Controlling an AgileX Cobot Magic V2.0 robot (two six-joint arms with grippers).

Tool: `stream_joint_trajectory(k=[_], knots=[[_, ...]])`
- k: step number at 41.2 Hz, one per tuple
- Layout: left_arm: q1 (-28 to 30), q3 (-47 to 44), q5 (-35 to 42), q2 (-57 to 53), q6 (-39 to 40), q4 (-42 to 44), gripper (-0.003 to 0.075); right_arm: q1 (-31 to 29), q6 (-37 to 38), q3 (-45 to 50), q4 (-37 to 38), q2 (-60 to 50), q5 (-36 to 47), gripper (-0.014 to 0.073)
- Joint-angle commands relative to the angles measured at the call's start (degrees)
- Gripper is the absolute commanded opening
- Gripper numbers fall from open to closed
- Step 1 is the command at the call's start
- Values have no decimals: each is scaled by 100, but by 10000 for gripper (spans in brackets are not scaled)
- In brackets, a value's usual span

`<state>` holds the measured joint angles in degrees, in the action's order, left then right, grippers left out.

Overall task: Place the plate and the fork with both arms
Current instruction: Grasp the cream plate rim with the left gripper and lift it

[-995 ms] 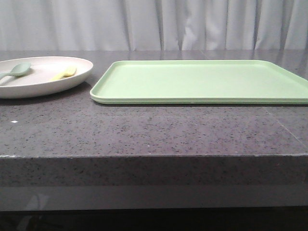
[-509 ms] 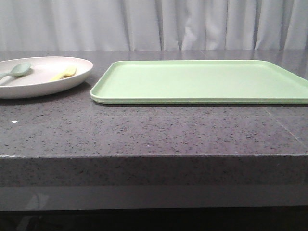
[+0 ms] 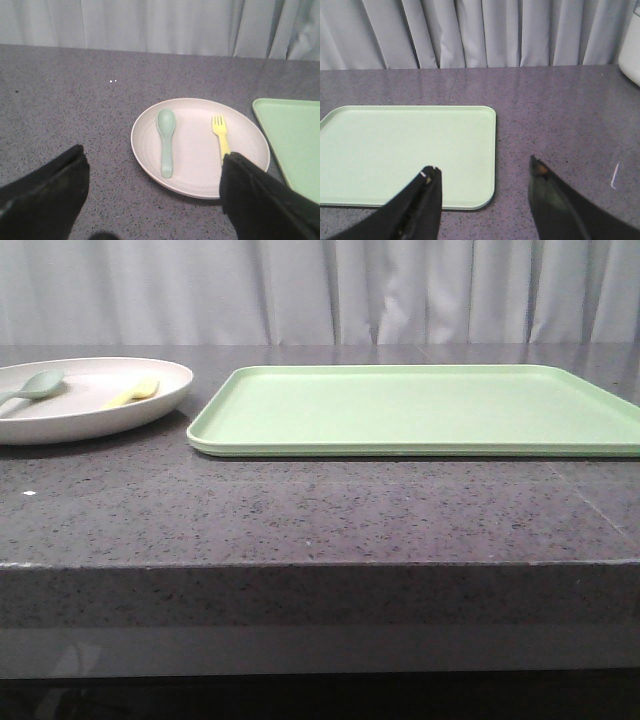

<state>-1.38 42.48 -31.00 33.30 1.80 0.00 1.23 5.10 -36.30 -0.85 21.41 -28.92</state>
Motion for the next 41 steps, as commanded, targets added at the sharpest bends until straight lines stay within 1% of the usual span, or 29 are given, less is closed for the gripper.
stream_joint_trajectory(k=[1,7,10,13,18,21,27,30,32,35,41], knots=[[-30,353,485,582,62,64,505,-34,-54,-188,40,88,433,419],[31,769,277,1576,62,229,469,-34,-54,-188,40,88,433,419],[140,1030,121,2067,62,229,468,-34,-54,-188,40,88,433,419],[324,1350,-110,2550,62,172,468,-34,-54,-188,40,88,433,419],[725,1858,-543,3383,24,-214,468,-34,-54,-188,40,88,433,419],[965,2130,-759,3827,-403,-646,462,-34,-54,-188,40,88,433,419],[1463,2621,-1241,4650,-1842,-2316,458,-34,-54,-188,40,88,433,419],[1669,2805,-1402,5048,-2345,-3128,458,-34,-54,-188,40,88,433,419],[1757,2916,-1469,5243,-2606,-3474,458,-34,-54,-188,40,88,433,419],[1846,3081,-1583,5581,-2831,-3951,458,-34,-54,-188,40,88,433,419],[1856,3398,-1638,6169,-2949,-4343,458,-34,-54,-188,40,88,433,419]])
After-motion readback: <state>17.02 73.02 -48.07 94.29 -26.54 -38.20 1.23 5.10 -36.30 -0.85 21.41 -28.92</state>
